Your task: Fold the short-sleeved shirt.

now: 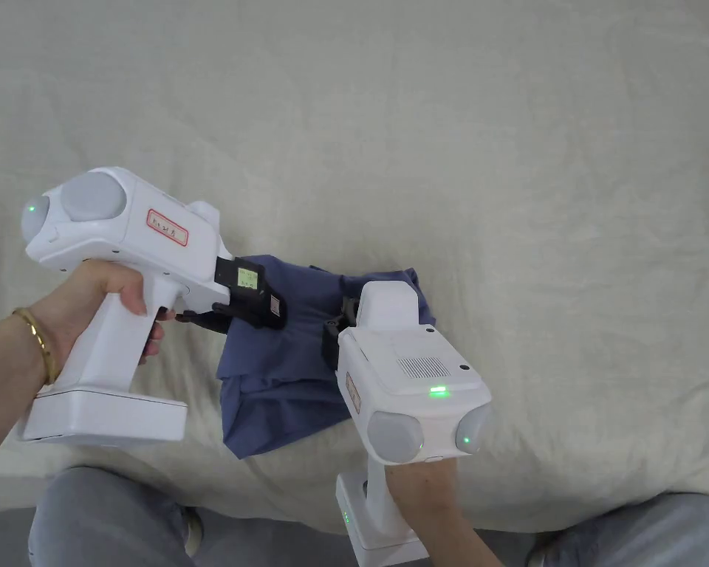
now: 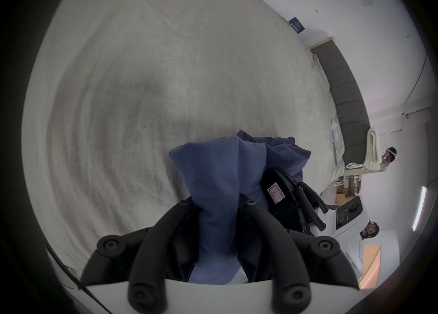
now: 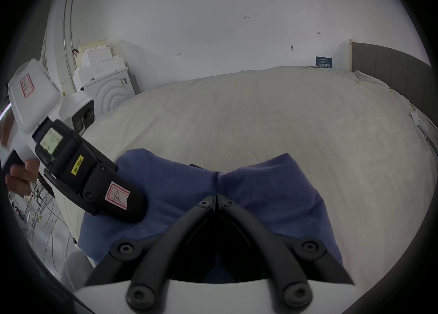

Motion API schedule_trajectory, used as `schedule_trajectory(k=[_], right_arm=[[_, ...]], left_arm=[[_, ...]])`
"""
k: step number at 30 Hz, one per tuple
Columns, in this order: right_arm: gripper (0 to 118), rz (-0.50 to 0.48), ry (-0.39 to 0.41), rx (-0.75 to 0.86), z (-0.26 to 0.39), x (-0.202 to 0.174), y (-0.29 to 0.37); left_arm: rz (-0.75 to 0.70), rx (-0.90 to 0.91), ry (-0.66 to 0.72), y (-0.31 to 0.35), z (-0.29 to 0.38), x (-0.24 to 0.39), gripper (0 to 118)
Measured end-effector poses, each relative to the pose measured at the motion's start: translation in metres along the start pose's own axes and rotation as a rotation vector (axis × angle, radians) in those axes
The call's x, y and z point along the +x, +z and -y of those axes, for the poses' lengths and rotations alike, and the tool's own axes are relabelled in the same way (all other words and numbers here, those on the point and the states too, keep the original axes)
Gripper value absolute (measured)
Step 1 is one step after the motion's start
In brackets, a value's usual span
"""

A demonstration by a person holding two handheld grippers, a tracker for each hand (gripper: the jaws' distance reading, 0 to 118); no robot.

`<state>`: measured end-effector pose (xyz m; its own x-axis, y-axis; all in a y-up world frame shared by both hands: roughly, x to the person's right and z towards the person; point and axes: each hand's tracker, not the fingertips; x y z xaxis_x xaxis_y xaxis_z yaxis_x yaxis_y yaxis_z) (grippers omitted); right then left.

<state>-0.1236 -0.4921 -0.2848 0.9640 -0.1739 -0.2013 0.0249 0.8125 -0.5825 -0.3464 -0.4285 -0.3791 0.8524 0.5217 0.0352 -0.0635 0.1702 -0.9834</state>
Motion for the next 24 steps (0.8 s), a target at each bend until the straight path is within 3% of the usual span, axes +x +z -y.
schedule_trajectory(k=[5,9,12,24], right_arm=[[0,-0.016,-0.031,-0.005,-0.011,0.005,0.010],[0,-0.045,-0.059,0.094,-0.034,0.015,0.043],[0,-0.050,-0.045,0.171,-0.054,0.024,0.068],[0,-0.040,-0.047,0.258,-0.085,0.026,0.103]], left_arm=[[-0.055,-0.026,-0.115,0.013,-0.006,0.027,20],[-0.032,-0.031,-0.114,0.034,-0.012,0.027,20],[-0.097,-0.025,-0.136,0.051,-0.016,0.018,20],[-0.376,0.043,0.061,0.169,-0.030,-0.121,20]])
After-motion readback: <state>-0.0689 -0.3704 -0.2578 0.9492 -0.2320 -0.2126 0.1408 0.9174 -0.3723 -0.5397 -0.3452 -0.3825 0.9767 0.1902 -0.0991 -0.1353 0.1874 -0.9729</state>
